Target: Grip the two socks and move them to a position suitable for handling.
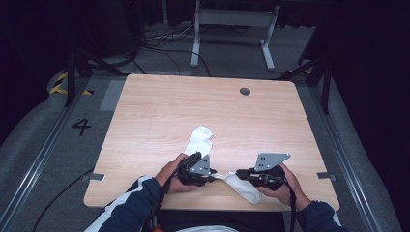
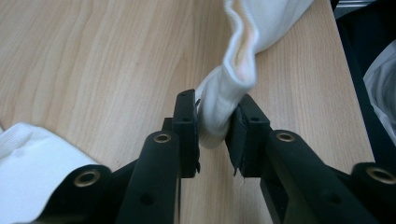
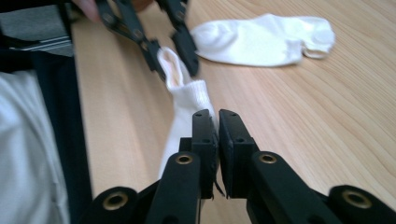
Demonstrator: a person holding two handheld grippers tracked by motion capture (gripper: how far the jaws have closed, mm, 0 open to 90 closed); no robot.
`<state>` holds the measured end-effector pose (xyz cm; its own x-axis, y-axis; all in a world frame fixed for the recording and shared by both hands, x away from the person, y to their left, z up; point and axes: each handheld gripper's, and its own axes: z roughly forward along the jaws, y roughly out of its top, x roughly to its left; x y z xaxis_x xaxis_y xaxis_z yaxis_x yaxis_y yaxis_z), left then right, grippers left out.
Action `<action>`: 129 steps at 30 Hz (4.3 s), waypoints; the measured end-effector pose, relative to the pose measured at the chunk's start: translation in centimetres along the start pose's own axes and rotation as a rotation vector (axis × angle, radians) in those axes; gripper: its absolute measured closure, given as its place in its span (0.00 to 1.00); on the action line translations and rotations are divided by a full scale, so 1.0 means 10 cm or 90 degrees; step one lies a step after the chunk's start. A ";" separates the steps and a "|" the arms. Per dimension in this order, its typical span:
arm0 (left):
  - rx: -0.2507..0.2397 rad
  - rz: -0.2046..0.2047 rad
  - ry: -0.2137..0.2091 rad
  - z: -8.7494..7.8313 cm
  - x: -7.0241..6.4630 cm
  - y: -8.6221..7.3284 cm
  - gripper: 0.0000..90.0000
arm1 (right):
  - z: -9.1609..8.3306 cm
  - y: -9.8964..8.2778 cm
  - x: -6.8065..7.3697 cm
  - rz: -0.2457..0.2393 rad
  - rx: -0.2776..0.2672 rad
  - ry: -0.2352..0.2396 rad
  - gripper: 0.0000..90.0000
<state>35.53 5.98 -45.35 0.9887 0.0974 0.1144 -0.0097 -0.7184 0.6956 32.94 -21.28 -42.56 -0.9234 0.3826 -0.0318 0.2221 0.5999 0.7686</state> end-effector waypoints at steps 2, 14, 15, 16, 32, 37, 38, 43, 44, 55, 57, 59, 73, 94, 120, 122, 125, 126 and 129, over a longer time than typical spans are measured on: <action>0.002 -0.007 0.009 -0.01 0.01 0.00 0.88 | 0.02 -0.05 -0.07 0.013 0.012 -0.024 0.89; 0.039 -0.092 0.033 0.03 0.18 -0.12 0.64 | 0.11 -0.36 -0.37 0.042 0.122 -0.061 0.74; 0.039 -0.092 0.033 0.03 0.18 -0.12 0.63 | 0.11 -0.36 -0.37 0.042 0.122 -0.061 0.74; 0.035 -0.100 0.029 0.03 0.20 -0.13 0.63 | 0.11 -0.37 -0.37 0.050 0.121 -0.054 0.74; 0.022 -0.090 0.020 -0.03 0.21 -0.10 0.79 | 0.19 -0.37 -0.29 0.032 0.126 -0.051 0.88; 0.010 -0.104 0.035 -0.07 0.25 -0.09 0.77 | 0.16 -0.41 -0.38 0.058 0.126 -0.080 0.90; 0.016 -0.104 0.037 -0.06 0.26 -0.09 0.77 | 0.15 -0.42 -0.40 0.067 0.125 -0.079 0.90; 0.018 -0.118 0.043 0.01 0.31 -0.05 0.67 | 0.13 -0.42 -0.44 0.078 0.132 -0.101 0.82; 0.024 -0.121 0.042 0.06 0.33 -0.04 0.64 | 0.12 -0.43 -0.46 0.085 0.134 -0.107 0.81; 0.051 -0.112 0.033 0.36 0.34 0.07 0.67 | 0.10 -0.46 -0.48 0.078 0.131 -0.103 0.79; 0.048 -0.119 0.021 0.36 0.33 0.06 0.78 | 0.08 -0.47 -0.48 0.082 0.131 -0.103 0.77; 0.039 -0.116 0.023 0.33 0.34 0.06 0.88 | 0.05 -0.48 -0.48 0.085 0.137 -0.109 0.74; 0.032 -0.124 0.025 0.13 0.37 0.03 0.95 | 0.09 -0.46 -0.51 0.087 0.126 -0.104 0.71; 0.004 -0.162 0.103 -0.24 0.63 -0.10 0.98 | 0.27 -0.15 -0.23 0.028 0.075 -0.042 0.95; 0.070 -0.207 0.067 -0.20 0.75 -0.53 0.95 | 0.71 0.07 -0.31 0.016 0.125 -0.050 0.94; 0.075 -0.205 0.062 -0.19 0.68 -0.50 0.94 | 0.67 0.05 -0.31 0.007 0.130 -0.055 0.93; 0.068 -0.217 0.060 -0.18 0.54 -0.48 0.93 | 0.62 0.01 -0.33 0.002 0.138 -0.058 0.93; 0.066 -0.221 0.061 -0.18 0.50 -0.47 0.93 | 0.61 0.00 -0.33 0.006 0.138 -0.057 0.93; 0.068 -0.218 0.070 -0.18 0.40 -0.44 0.93 | 0.56 -0.03 -0.33 0.005 0.137 -0.048 0.93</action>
<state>39.29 10.78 -46.73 0.9099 0.4136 -0.0316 0.3396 -0.6991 0.6292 37.66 -18.81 -46.30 -0.8973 0.4341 -0.0797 0.2984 0.7299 0.6150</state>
